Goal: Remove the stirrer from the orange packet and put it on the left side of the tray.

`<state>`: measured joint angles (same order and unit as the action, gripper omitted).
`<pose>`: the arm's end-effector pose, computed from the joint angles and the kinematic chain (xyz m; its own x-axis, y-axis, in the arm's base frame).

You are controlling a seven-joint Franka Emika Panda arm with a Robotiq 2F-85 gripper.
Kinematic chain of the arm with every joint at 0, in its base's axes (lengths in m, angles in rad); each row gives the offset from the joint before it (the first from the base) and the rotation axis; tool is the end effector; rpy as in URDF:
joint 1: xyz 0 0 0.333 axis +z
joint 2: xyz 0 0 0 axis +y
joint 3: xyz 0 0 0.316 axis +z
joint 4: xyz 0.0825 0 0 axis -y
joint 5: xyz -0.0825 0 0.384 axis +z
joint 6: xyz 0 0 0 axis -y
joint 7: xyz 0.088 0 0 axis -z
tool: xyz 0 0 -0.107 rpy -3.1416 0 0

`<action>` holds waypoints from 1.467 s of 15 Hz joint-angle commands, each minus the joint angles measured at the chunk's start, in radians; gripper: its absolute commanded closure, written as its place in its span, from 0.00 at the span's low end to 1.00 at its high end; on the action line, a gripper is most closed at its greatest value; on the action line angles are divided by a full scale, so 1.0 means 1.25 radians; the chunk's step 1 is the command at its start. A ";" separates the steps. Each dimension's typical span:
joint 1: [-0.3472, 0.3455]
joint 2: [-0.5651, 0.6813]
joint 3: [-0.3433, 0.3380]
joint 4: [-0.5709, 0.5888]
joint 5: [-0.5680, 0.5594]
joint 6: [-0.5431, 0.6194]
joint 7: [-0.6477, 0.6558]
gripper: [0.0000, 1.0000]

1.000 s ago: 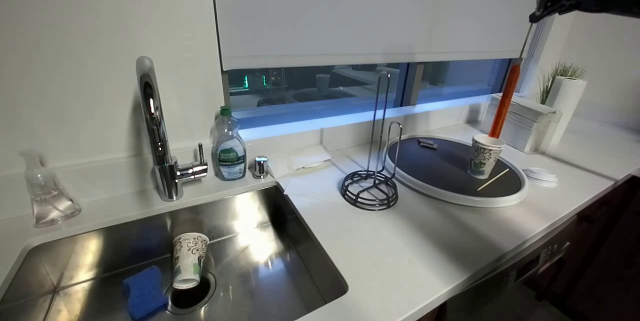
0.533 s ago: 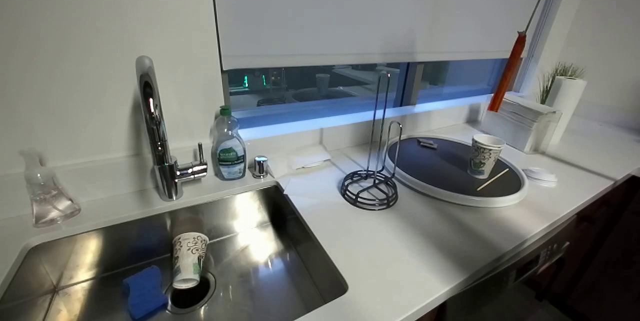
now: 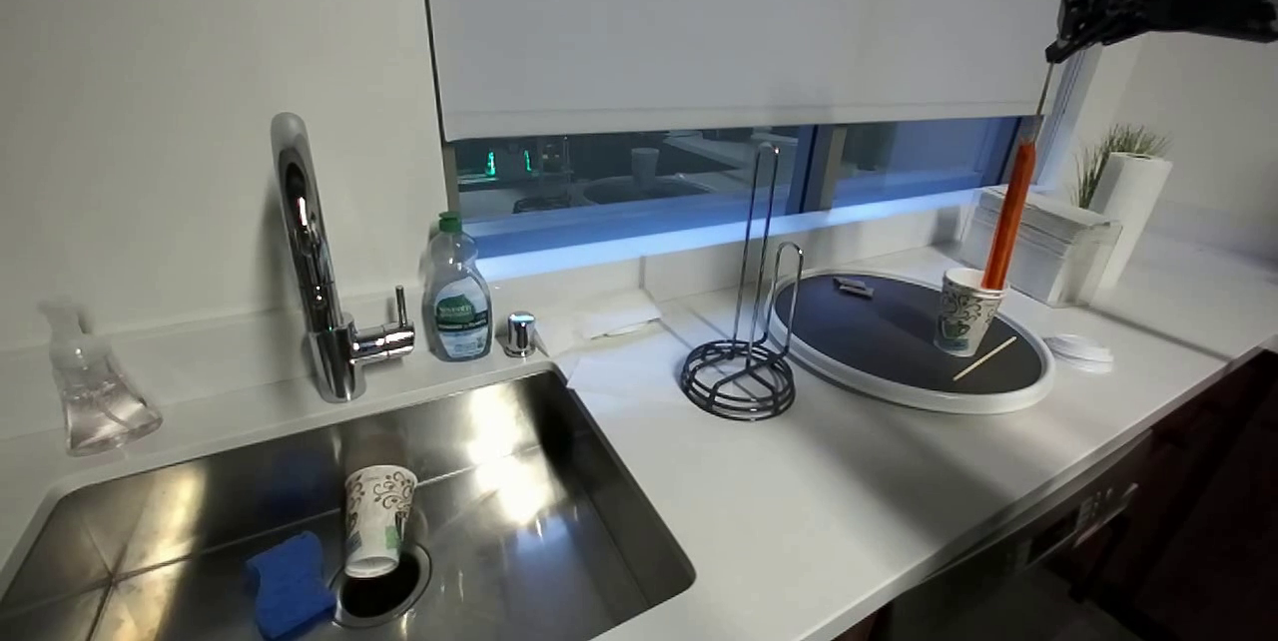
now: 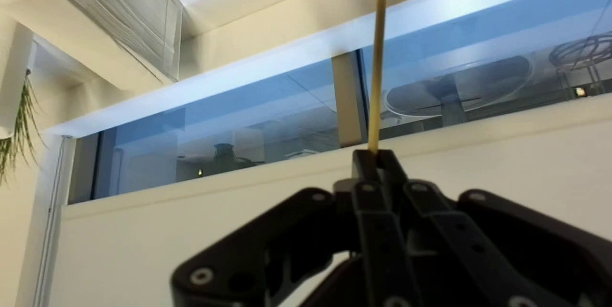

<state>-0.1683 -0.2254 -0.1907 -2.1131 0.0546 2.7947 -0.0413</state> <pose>0.5014 -0.2011 0.6190 0.5655 -0.2554 0.7842 -0.3384 -0.9390 -0.0617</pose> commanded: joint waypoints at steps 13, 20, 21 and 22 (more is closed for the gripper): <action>0.000 -0.003 -0.015 0.066 0.001 -0.089 -0.020 0.98; -0.026 0.025 -0.008 0.093 -0.048 -0.055 0.033 0.98; -0.027 0.026 -0.007 0.095 -0.051 -0.054 0.036 0.98; -0.027 0.028 -0.006 0.096 -0.054 -0.054 0.039 0.98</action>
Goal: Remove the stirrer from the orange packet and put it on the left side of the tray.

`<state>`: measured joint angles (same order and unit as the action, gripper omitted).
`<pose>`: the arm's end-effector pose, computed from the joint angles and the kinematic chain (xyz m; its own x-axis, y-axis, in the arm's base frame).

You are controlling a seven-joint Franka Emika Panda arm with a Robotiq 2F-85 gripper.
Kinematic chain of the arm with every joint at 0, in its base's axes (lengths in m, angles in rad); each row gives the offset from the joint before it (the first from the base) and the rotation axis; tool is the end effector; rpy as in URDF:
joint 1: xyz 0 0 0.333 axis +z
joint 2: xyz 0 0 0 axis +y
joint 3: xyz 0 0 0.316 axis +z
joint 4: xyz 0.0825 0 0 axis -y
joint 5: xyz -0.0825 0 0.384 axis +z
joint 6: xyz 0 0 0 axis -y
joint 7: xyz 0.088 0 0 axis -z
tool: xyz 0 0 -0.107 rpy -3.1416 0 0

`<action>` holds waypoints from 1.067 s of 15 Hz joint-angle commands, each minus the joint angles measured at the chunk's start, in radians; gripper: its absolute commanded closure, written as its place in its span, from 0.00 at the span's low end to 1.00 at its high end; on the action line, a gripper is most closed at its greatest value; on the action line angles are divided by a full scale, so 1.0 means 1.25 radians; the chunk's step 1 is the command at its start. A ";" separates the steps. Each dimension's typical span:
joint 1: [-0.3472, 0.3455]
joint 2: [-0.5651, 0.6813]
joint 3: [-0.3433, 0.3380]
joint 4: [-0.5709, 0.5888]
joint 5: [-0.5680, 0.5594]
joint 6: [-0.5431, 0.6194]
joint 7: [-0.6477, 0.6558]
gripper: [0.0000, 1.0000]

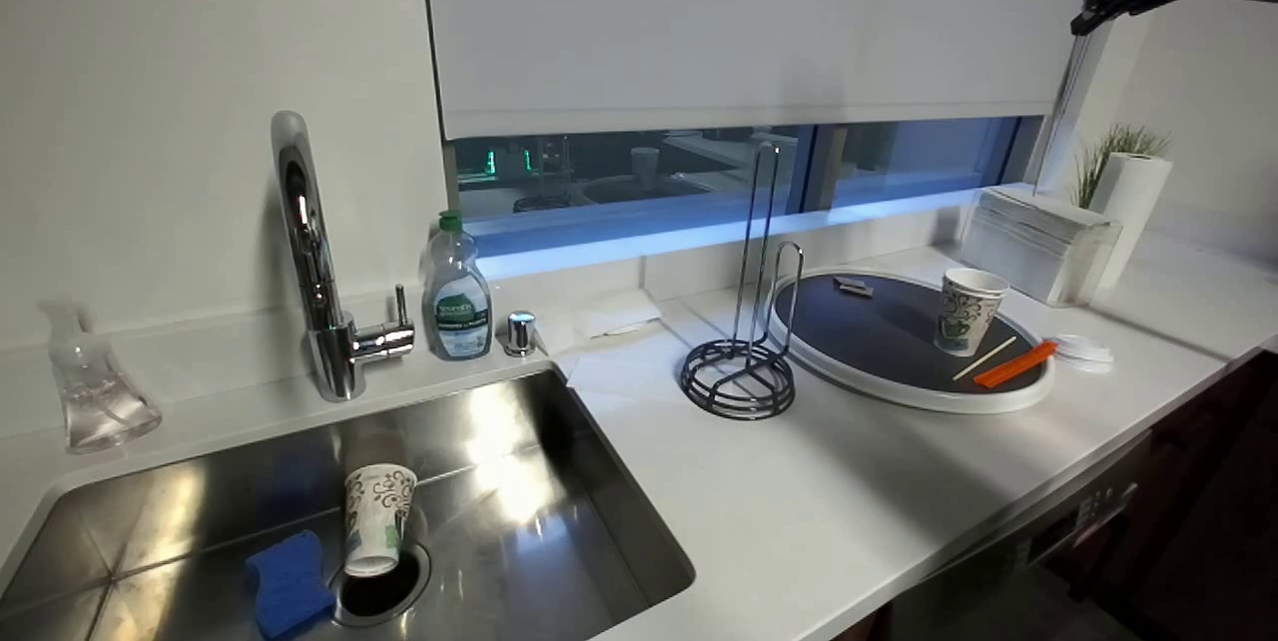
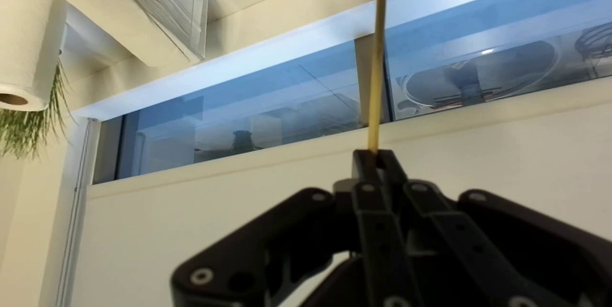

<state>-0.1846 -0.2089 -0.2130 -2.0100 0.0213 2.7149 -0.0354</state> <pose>0.5004 -0.2235 0.6534 0.5601 -0.2524 0.7890 -0.3672 -0.9294 -0.0366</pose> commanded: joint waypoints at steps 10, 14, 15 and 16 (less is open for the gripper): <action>-0.017 0.030 0.018 0.019 -0.048 0.013 0.049 0.98; -0.018 0.049 0.019 0.010 -0.056 0.041 0.057 0.98; -0.019 0.057 0.018 0.010 -0.059 0.044 0.059 0.98; -0.017 0.065 0.016 0.013 -0.053 0.039 0.056 0.98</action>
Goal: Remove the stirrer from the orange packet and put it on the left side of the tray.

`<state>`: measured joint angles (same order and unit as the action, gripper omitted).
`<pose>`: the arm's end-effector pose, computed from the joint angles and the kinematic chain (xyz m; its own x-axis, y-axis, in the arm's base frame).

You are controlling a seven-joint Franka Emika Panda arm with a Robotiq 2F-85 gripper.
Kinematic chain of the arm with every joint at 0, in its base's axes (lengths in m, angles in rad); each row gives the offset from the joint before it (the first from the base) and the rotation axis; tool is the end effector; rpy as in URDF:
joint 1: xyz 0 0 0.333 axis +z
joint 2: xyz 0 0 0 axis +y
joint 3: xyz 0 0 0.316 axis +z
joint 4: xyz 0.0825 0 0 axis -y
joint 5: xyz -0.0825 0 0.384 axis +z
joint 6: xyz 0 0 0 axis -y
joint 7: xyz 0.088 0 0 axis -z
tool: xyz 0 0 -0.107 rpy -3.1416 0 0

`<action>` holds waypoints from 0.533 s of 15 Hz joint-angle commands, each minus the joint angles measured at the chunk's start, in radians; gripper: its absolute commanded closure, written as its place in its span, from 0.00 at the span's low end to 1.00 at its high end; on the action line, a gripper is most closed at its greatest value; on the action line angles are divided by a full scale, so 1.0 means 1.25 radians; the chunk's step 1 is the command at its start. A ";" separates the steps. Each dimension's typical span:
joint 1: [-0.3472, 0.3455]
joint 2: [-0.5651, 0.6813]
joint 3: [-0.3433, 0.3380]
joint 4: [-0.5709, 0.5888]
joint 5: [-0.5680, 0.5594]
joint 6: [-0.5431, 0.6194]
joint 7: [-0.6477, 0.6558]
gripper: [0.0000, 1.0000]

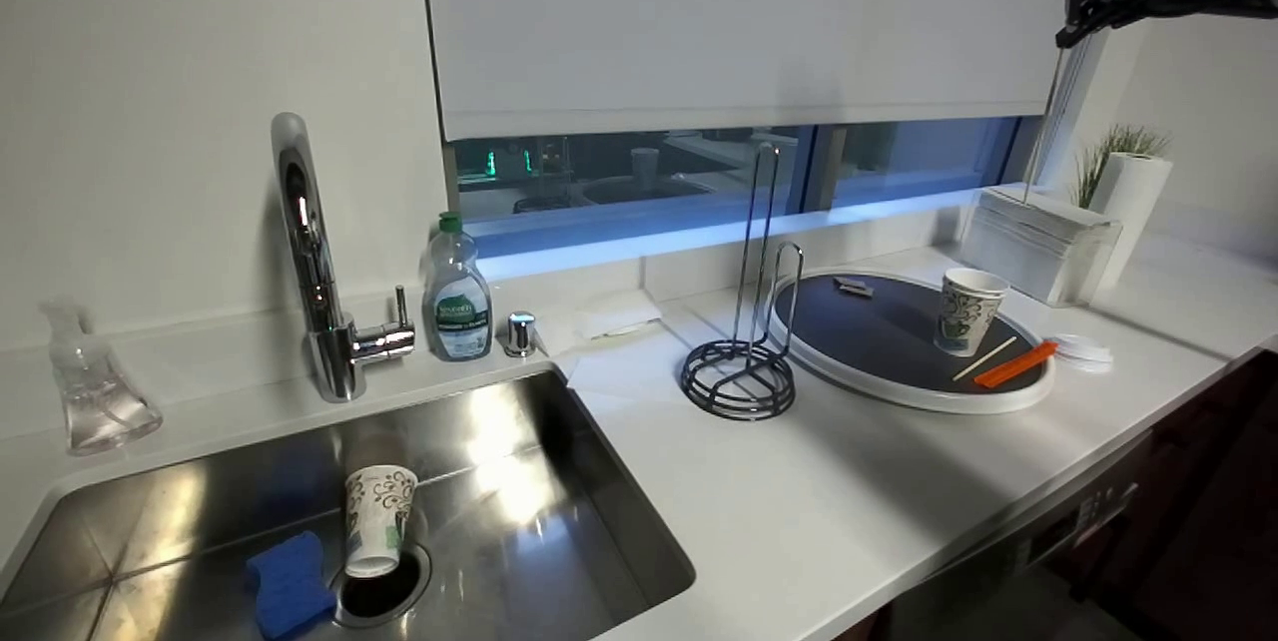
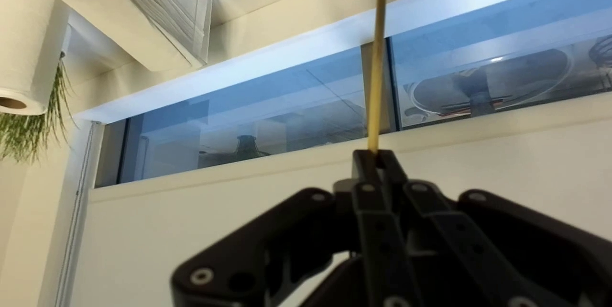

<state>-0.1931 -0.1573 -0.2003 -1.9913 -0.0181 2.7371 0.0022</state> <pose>0.5178 -0.2230 0.6387 0.5709 -0.2461 0.7833 -0.3779 -0.9257 -0.0154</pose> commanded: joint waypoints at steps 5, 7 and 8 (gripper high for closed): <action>-0.001 0.066 0.006 -0.009 -0.006 0.053 0.016 0.98; 0.001 0.078 0.011 -0.012 -0.011 0.065 0.018 0.98; 0.002 0.085 0.013 -0.013 -0.010 0.070 0.016 0.98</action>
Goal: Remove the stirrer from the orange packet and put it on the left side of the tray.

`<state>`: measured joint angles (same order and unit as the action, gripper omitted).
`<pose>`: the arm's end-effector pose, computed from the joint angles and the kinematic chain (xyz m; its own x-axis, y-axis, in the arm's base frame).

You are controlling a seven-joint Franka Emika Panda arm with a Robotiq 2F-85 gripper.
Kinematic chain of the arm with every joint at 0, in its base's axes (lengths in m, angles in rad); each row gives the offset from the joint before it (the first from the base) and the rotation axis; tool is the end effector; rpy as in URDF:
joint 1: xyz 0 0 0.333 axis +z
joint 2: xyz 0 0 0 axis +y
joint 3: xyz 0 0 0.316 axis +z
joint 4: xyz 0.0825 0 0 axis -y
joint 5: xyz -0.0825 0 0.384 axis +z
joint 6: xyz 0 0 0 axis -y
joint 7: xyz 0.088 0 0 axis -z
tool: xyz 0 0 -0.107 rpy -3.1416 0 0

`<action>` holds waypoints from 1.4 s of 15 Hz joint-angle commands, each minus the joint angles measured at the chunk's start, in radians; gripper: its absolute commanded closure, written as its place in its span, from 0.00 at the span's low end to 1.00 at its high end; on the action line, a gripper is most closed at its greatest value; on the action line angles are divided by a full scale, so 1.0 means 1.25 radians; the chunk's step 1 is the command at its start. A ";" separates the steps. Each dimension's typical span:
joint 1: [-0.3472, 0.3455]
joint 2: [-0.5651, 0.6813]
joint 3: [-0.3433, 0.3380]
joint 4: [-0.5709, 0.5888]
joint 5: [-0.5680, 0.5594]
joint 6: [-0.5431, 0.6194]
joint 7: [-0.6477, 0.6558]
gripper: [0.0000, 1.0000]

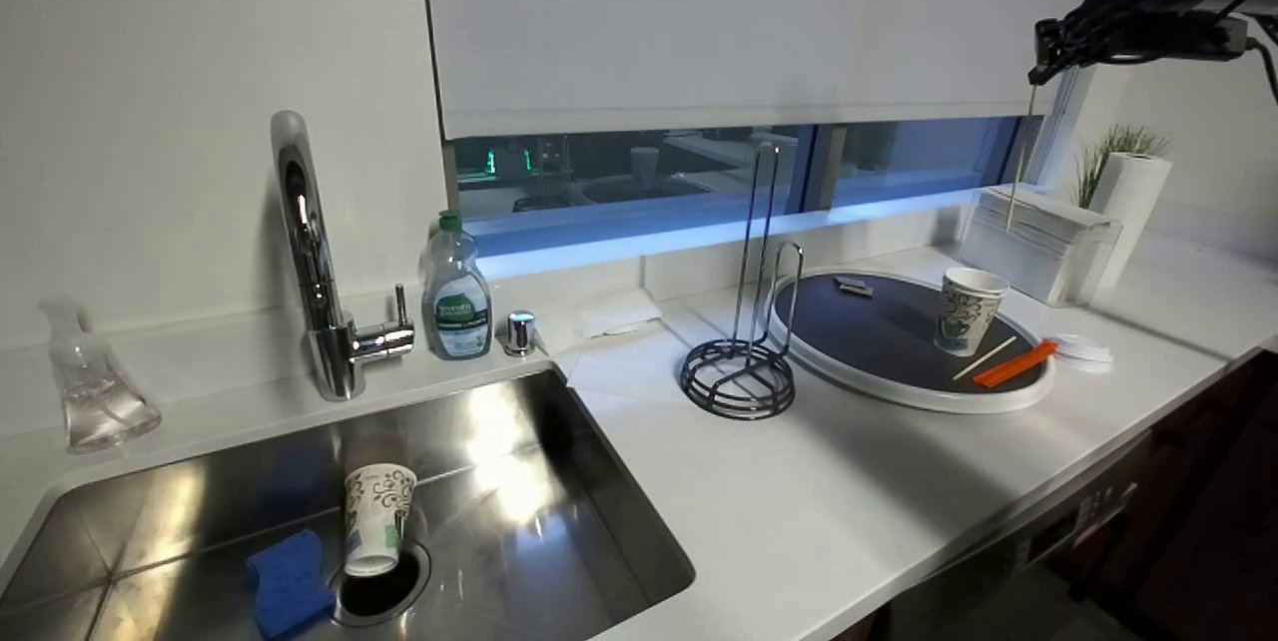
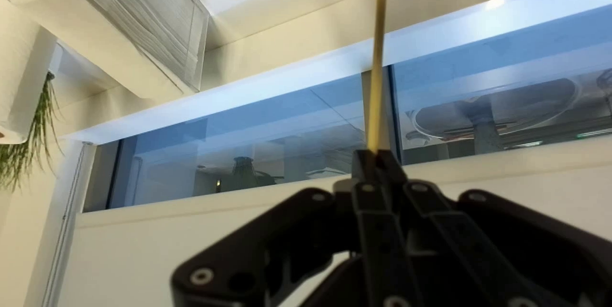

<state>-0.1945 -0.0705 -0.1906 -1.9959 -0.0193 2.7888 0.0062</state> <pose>0.5437 -0.2229 0.5946 0.6039 -0.2425 0.7593 -0.3727 -0.9279 0.0000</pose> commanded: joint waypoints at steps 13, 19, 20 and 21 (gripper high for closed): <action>0.074 0.027 0.078 -0.016 -0.050 -0.098 -0.091 0.98; 0.105 0.071 0.111 -0.005 -0.138 -0.194 -0.186 0.98; 0.109 0.084 0.115 0.001 -0.149 -0.208 -0.205 0.98; 0.113 0.098 0.118 0.009 -0.156 -0.224 -0.229 0.98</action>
<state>-0.0671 0.0071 -0.0498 -2.0157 -0.1698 2.5717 -0.2126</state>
